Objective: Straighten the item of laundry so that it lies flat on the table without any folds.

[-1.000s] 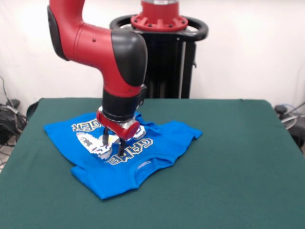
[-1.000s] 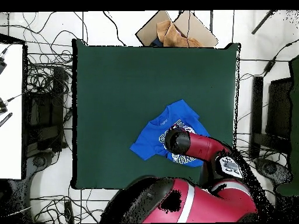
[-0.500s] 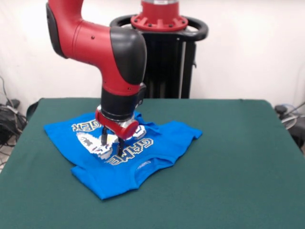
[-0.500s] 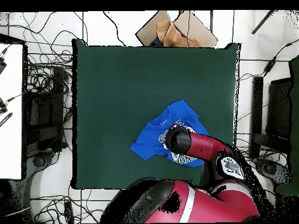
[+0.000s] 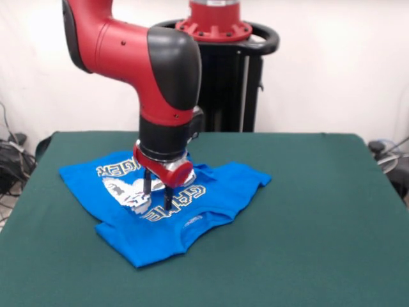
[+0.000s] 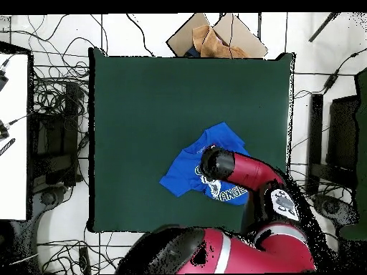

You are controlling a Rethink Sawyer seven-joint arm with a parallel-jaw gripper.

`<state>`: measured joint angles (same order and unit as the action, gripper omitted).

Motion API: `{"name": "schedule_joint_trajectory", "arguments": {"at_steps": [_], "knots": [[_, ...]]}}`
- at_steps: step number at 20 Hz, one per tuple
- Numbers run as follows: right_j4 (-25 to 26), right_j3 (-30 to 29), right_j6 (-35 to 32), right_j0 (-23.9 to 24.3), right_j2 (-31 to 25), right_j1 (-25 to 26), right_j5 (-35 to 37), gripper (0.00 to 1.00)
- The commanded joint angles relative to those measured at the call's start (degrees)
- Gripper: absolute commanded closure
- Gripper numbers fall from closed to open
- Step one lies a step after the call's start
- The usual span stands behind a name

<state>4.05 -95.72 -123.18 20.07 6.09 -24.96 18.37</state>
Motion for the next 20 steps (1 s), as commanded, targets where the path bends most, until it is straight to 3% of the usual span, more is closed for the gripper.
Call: {"name": "schedule_joint_trajectory", "arguments": {"at_steps": [1, 6, 12, 20], "knots": [[-5.9, 7.6, -8.8, -3.4, -5.2, 2.2, 4.8, 0.0], [-5.4, 6.8, -7.7, -4.9, -4.7, 4.7, 2.6, 0.0], [0.1, 7.7, -8.0, -9.6, 3.9, 13.8, -7.6, 0.0], [1.7, 9.8, -4.5, -11.7, 7.7, 17.8, -5.4, 0.0]]}}
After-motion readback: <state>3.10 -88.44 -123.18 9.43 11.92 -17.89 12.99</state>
